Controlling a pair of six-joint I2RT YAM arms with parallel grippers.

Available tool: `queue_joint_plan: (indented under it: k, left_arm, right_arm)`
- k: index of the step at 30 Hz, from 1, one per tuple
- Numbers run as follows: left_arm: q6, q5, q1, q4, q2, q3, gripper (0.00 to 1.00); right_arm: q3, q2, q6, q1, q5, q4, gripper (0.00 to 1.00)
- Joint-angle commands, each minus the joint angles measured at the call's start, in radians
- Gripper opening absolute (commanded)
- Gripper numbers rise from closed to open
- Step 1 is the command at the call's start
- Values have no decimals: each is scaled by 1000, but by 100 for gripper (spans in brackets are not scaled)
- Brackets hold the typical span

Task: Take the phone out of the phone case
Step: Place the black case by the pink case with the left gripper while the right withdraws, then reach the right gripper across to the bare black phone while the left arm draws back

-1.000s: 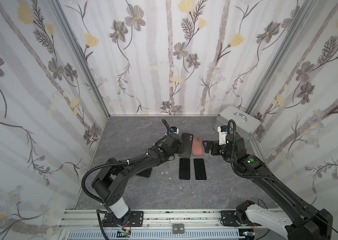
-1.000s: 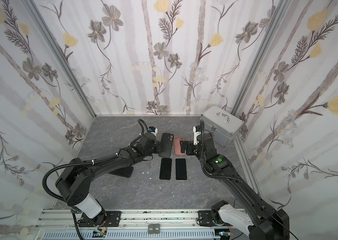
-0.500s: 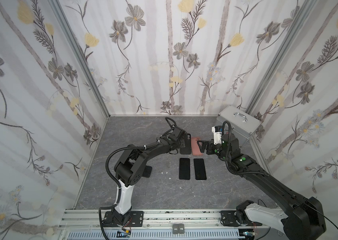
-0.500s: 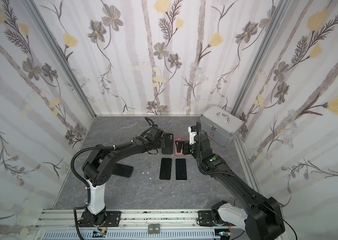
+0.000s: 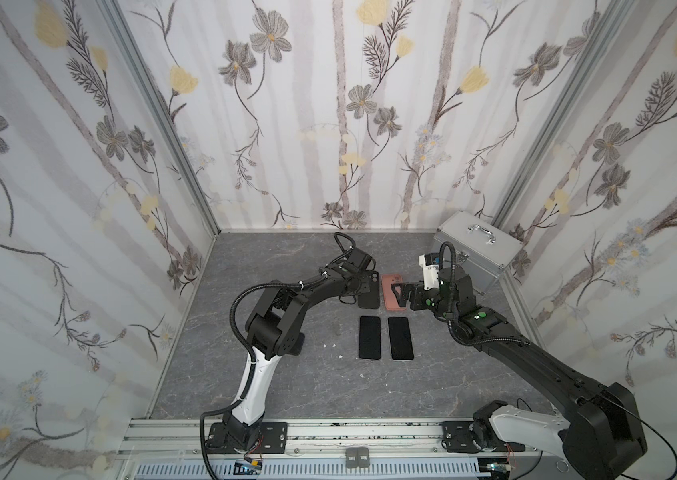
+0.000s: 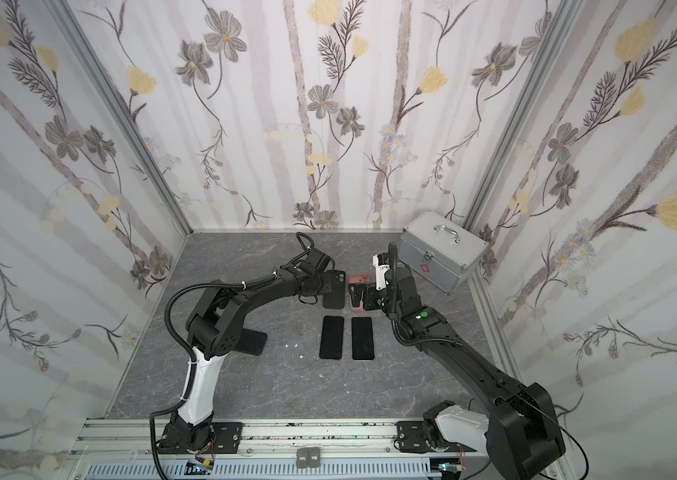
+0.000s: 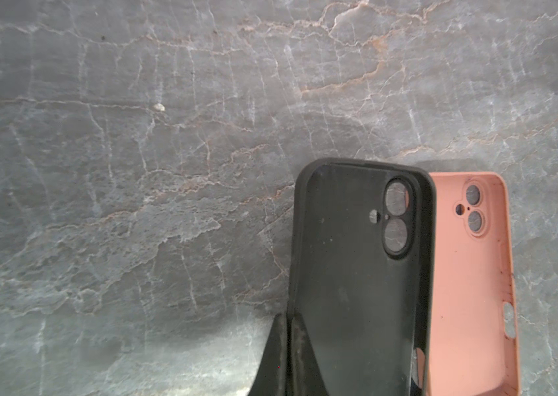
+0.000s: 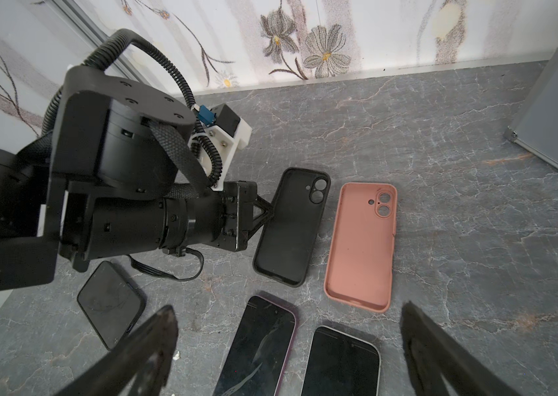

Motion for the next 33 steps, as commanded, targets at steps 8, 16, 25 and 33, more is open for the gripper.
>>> queue_joint_plan:
  k: [8, 16, 25, 33]
  left_arm:
    - [-14, 4, 8, -28, 43, 30, 6]
    - [-2, 19, 13, -28, 20, 30, 34]
    - [42, -81, 18, -30, -316, -120, 50]
    - [-43, -152, 29, -40, -601, -380, 67]
  right_arm:
    - [-1, 2, -2, 0, -6, 36, 100]
    - [-28, -37, -2, 0, 21, 50, 99]
    - [-51, -73, 2, 80, 62, 56, 98]
    - [-101, -68, 54, 241, 149, 201, 100]
